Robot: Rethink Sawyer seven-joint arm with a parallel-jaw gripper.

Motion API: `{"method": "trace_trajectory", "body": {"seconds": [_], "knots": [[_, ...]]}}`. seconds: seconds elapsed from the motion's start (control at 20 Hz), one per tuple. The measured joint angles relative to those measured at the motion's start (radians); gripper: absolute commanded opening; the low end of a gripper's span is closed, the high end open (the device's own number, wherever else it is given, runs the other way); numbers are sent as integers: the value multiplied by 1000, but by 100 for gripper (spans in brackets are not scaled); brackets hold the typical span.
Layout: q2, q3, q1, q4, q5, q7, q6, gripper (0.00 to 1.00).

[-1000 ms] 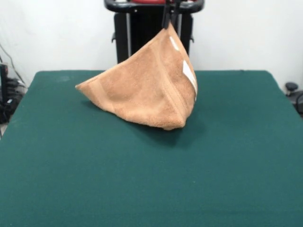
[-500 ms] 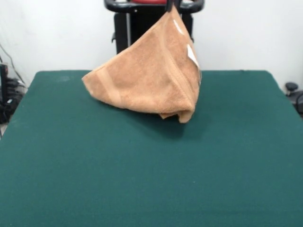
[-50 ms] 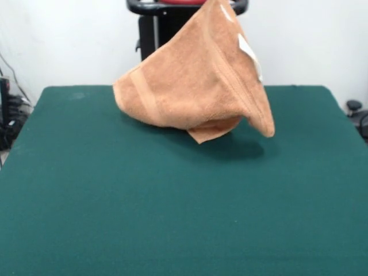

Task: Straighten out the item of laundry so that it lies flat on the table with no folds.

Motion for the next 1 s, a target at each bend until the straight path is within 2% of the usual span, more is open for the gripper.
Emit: {"method": "trace_trajectory", "body": {"seconds": [1.0], "knots": [[-122,-1,68,5,-1,0,133,0]]}}
